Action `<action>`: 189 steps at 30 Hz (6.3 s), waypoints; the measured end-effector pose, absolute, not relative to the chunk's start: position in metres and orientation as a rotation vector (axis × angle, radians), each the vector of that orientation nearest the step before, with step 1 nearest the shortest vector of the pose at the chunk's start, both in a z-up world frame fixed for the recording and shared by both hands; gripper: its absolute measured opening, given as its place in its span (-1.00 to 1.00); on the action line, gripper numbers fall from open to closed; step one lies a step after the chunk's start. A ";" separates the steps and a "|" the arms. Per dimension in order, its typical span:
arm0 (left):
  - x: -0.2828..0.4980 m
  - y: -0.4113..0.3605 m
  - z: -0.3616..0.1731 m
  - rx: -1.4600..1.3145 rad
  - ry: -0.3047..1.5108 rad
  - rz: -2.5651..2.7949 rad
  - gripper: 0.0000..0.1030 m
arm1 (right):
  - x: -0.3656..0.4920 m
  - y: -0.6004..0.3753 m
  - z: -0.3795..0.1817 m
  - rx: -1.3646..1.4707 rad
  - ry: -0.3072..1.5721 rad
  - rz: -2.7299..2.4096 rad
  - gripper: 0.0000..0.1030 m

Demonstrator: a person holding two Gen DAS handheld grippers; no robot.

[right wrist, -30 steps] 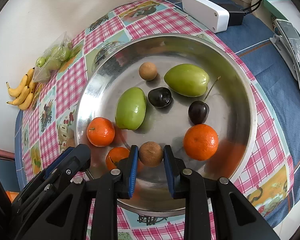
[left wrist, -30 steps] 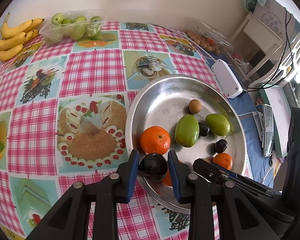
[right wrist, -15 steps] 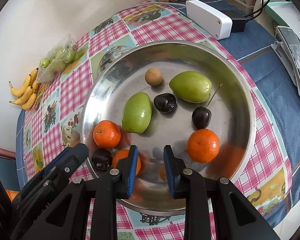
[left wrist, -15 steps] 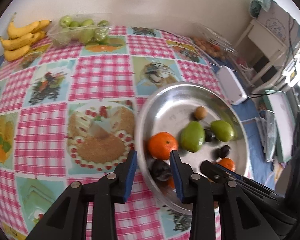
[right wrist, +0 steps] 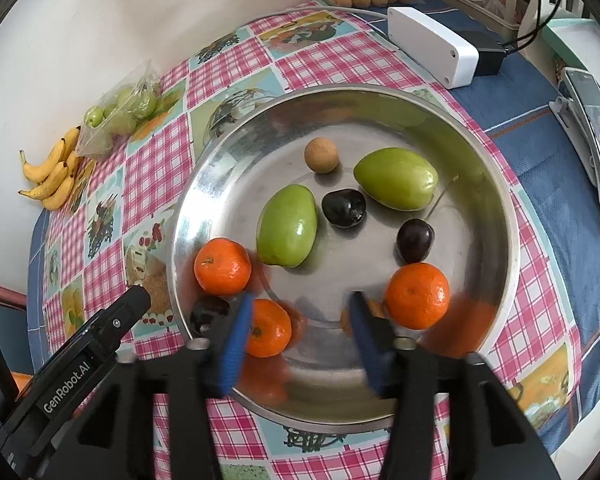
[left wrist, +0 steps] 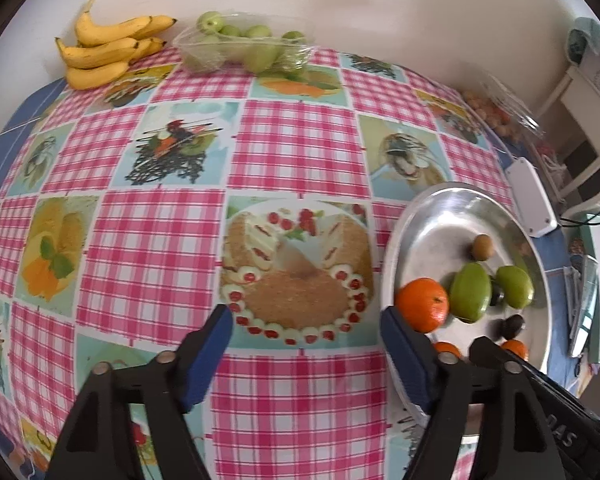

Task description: Organize fruits

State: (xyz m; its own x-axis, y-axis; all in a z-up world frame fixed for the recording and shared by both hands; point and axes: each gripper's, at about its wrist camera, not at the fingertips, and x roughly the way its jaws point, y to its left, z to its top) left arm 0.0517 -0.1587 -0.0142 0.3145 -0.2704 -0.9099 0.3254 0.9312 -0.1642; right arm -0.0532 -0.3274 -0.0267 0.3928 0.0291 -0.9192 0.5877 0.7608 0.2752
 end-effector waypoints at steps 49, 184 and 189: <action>0.052 -0.088 -0.012 0.256 1.038 -0.089 1.00 | -0.049 -0.302 -0.019 0.476 1.099 -0.381 0.88; -0.030 -0.029 0.017 0.240 1.056 -0.035 1.00 | -0.115 -0.242 0.009 0.363 1.043 -0.350 0.88; -0.030 -0.030 0.017 0.237 1.058 -0.039 1.00 | -0.116 -0.243 0.009 0.363 1.043 -0.349 0.88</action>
